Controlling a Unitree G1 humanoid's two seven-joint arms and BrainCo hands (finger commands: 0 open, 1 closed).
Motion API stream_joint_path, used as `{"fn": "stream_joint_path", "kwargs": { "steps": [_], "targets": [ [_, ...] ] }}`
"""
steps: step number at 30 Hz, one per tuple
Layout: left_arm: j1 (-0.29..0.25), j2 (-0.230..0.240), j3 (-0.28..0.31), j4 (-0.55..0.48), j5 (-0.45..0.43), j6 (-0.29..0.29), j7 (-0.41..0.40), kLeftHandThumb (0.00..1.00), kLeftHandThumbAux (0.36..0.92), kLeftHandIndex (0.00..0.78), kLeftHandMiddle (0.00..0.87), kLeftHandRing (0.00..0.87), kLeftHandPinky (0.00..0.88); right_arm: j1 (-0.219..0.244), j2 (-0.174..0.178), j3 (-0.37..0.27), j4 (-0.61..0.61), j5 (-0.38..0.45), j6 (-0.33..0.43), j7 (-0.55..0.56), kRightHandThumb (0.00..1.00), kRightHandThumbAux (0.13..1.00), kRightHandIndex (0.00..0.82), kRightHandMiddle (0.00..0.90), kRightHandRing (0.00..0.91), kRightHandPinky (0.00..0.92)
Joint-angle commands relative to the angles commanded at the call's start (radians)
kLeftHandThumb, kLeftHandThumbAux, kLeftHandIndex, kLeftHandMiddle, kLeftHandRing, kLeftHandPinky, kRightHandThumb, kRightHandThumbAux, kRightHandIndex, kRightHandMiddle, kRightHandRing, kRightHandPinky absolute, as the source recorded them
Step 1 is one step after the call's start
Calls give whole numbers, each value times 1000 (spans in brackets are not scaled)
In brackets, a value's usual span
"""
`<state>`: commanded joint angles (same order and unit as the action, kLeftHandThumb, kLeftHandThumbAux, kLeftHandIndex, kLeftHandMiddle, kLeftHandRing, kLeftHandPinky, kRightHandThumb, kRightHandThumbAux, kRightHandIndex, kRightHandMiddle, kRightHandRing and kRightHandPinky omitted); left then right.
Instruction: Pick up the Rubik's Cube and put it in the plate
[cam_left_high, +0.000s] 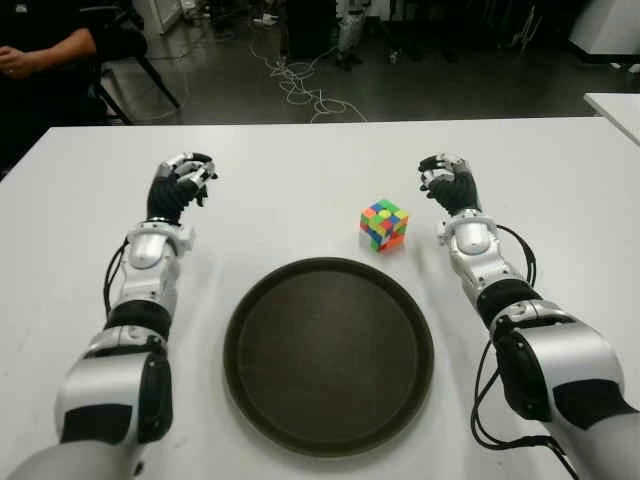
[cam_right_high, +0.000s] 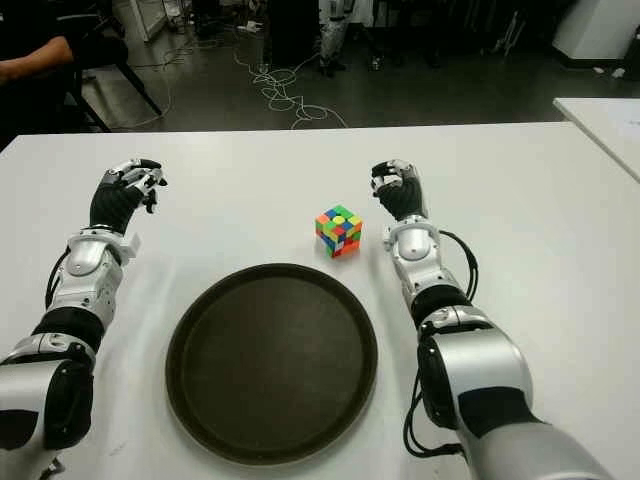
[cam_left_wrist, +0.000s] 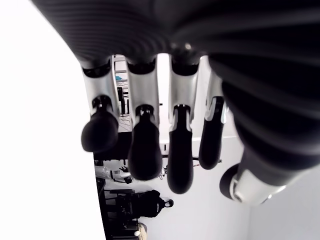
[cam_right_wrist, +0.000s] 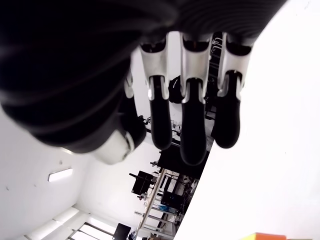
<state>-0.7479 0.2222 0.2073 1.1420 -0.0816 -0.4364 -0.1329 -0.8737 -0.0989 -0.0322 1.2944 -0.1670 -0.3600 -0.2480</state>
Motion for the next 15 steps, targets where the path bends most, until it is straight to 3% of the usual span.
{"fn": "stream_joint_path", "kwargs": {
  "steps": [15],
  "targets": [
    [0,1,0,1,0,-1,1,837,668,412,559,703,746,1,-1,6,-1,-5,-4,-6,684,723,415,464,512,576]
  ]
}}
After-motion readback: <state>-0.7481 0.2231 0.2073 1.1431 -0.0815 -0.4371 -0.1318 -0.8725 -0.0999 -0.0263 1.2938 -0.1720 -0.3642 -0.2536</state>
